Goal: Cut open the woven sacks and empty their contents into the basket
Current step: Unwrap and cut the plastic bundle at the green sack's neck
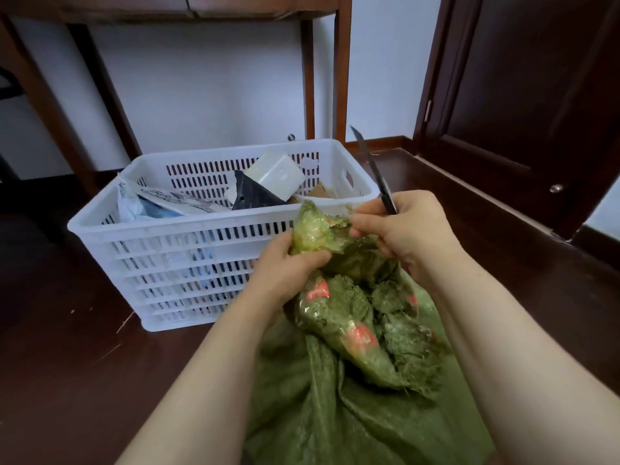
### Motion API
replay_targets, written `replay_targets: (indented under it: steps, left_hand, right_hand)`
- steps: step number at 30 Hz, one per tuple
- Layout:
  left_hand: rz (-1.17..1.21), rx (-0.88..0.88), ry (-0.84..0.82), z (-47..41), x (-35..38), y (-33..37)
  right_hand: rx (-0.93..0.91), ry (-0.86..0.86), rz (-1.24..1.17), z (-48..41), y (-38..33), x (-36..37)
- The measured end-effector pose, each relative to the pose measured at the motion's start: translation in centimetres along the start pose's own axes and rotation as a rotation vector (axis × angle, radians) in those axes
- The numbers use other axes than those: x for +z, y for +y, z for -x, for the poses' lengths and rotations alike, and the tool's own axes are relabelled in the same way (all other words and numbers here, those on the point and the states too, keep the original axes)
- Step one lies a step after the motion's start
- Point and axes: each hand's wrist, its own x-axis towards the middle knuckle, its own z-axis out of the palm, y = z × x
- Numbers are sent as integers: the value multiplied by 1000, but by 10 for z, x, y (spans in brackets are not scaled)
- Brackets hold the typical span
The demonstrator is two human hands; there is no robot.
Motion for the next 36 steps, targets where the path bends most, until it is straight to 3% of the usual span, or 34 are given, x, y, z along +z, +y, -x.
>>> replay_targets:
  steps: [4, 7, 11, 15, 20, 25, 29, 32, 36]
  left_hand:
    - [42, 109, -1, 2, -3, -1]
    - [-100, 202, 49, 0, -2, -2]
    - [-360, 342, 118, 0, -2, 2]
    - [-453, 458, 139, 2, -1, 3]
    - [-455, 512, 117, 2, 4, 3]
    - [-373, 489, 149, 4, 5, 0]
    - [-358, 536, 201, 3, 6, 1]
    - [-322, 510, 193, 2, 6, -1]
    - [-416, 609, 295, 3, 10, 3]
  right_hand:
    - [-109, 132, 262, -3, 6, 4]
    - [-183, 204, 455, 2, 2, 5]
    - [-236, 176, 358, 4, 4, 9]
    - [-316, 341, 186, 3, -2, 6]
    - [-209, 71, 259, 5, 0, 8]
    - [104, -187, 27, 8, -6, -6]
    - [95, -353, 34, 10, -3, -11]
    - [-47, -266, 112, 9, 4, -9]
    - [-143, -136, 132, 5, 7, -2]
